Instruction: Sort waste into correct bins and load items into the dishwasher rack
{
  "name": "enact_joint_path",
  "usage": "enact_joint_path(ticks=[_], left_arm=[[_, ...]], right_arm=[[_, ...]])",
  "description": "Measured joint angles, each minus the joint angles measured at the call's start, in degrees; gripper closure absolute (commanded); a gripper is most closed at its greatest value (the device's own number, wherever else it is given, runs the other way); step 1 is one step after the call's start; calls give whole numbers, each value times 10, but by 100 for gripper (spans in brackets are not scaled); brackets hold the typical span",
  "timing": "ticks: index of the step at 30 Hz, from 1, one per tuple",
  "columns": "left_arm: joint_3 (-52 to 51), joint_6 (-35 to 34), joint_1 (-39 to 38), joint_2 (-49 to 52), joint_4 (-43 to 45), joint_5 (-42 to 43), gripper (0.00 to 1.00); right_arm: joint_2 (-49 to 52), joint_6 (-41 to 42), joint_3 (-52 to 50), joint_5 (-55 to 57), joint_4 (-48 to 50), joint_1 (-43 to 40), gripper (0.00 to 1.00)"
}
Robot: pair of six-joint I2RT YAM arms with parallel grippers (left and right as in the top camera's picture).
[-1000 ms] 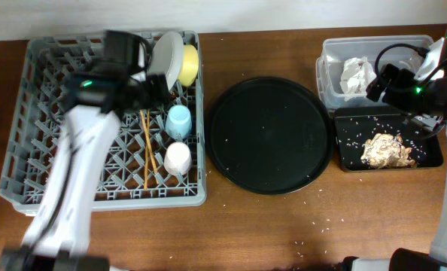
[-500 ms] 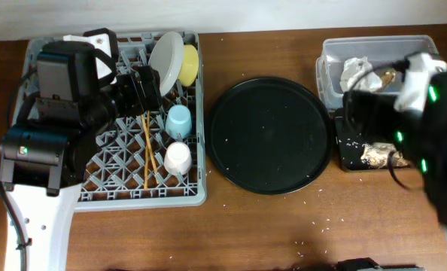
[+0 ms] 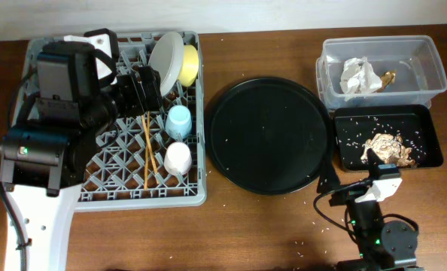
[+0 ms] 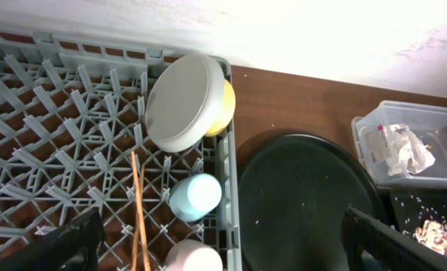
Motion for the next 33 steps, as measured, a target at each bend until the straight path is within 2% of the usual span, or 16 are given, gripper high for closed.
enact_joint_path(ticks=[6, 10, 30, 33], left_arm=[[0, 0, 0, 0, 0, 0, 1], [0, 0, 0, 0, 0, 0, 1], [0, 0, 0, 0, 0, 0, 1], [0, 0, 0, -1, -40, -4, 1]], right_arm=[[-76, 0, -121, -11, 85, 0, 2], [-77, 0, -130, -11, 3, 0, 2], [-77, 0, -130, -11, 3, 0, 1], [-77, 0, -130, -11, 3, 0, 2]])
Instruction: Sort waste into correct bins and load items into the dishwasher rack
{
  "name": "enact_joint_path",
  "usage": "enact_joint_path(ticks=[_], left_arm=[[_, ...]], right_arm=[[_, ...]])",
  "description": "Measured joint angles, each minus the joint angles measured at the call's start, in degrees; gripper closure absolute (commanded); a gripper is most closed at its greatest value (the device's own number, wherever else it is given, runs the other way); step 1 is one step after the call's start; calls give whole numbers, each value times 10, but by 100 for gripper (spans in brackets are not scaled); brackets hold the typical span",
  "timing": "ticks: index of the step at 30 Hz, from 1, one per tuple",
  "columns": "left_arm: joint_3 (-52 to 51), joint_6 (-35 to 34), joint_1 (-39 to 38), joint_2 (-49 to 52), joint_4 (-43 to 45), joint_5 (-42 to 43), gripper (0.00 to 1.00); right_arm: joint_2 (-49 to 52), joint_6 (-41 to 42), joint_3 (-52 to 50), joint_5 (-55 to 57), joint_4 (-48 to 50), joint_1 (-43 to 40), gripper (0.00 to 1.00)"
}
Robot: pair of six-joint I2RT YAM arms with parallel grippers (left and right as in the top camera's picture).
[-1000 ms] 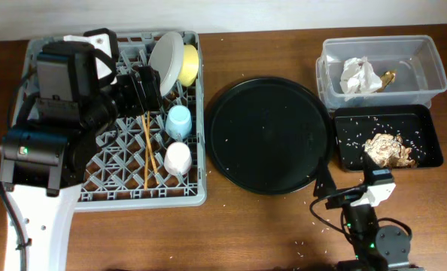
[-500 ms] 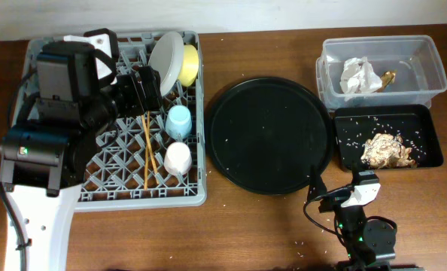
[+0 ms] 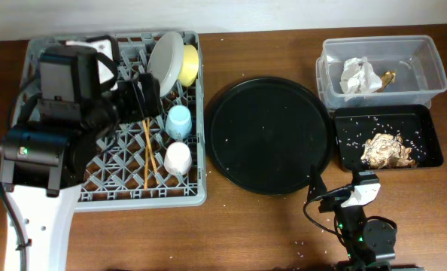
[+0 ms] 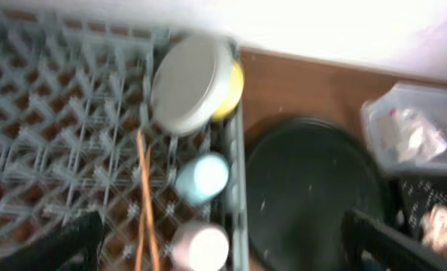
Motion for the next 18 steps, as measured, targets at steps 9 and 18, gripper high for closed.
enact_joint_path(ticks=[9, 18], left_arm=[[-394, 66, 123, -361, 255, -8, 1], [-830, 165, 144, -698, 581, -1, 1]], right_arm=[[1, 0, 0, 0, 0, 0, 2], [0, 0, 0, 0, 0, 0, 1]])
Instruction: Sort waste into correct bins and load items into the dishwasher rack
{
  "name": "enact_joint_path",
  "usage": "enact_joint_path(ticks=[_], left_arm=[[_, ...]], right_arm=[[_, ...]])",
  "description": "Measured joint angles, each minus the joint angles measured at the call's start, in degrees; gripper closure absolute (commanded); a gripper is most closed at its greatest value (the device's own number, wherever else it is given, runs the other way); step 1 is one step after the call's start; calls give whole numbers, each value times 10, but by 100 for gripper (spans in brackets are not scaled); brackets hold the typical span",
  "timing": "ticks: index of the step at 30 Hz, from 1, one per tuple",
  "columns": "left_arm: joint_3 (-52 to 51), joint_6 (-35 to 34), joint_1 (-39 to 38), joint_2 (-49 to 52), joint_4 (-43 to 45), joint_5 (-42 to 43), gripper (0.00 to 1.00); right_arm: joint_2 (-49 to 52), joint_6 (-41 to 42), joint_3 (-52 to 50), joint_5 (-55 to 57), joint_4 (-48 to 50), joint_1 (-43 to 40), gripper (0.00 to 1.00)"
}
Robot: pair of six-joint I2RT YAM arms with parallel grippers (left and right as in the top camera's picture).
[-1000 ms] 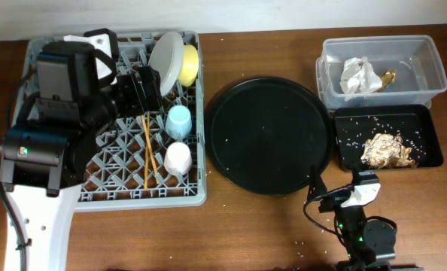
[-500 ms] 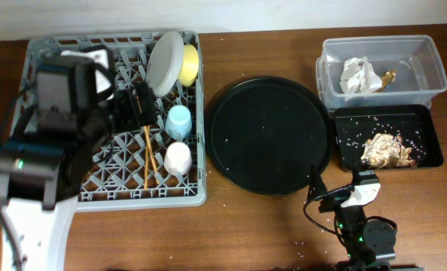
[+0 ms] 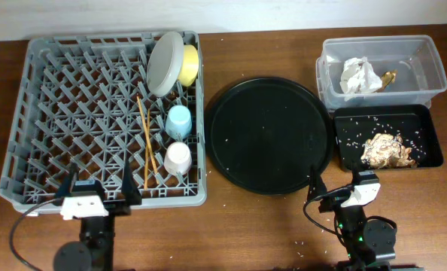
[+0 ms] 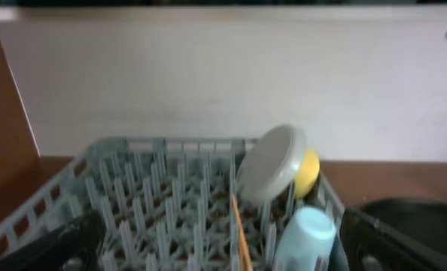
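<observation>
The grey dishwasher rack (image 3: 35, 113) holds a grey plate (image 3: 165, 53), a yellow bowl (image 3: 189, 63), a blue cup (image 3: 178, 120), a white cup (image 3: 177, 158) and chopsticks (image 3: 146, 147). My left gripper (image 3: 99, 190) stands open at the rack's front edge with nothing in it. From low down, the left wrist view shows the plate (image 4: 272, 162), bowl (image 4: 308, 169), blue cup (image 4: 302, 233) and chopsticks (image 4: 241, 233), with my fingers (image 4: 54, 248) wide apart. My right gripper (image 3: 338, 188) is open and empty at the table front.
A round black tray (image 3: 269, 135) lies at the middle. At the back right, a clear bin (image 3: 427, 75) holds crumpled paper (image 3: 359, 75). In front of it a black tray (image 3: 427, 128) holds food scraps (image 3: 387, 148). Small crumbs dot the table.
My left arm was over the back left of the rack. It now sits low at the table's front edge, its wrist camera looking across the rack. The right arm has not moved.
First my left arm hung open over the rack and my right gripper stood by the front corner of the black scrap tray. Then the right gripper was further back at the table front. Now the left arm is back at the front too, and the rack's contents are unchanged.
</observation>
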Motion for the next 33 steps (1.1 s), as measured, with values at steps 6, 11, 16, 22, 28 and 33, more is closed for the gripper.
enact_joint_path(ticks=[6, 11, 16, 22, 28, 33], left_arm=[[-149, 24, 0, -71, 135, -11, 1], [-177, 32, 0, -71, 27, -17, 1], [-177, 32, 0, -71, 26, -17, 1], [-177, 32, 0, -71, 26, -17, 1], [-177, 32, 0, -71, 26, -17, 1], [-177, 32, 0, -71, 26, -17, 1]], right_arm=[[0, 0, 0, 0, 0, 0, 2], [0, 0, 0, 0, 0, 0, 2], [0, 0, 0, 0, 0, 0, 2], [0, 0, 0, 0, 0, 0, 2], [0, 0, 0, 0, 0, 0, 1], [0, 0, 0, 0, 0, 0, 2]])
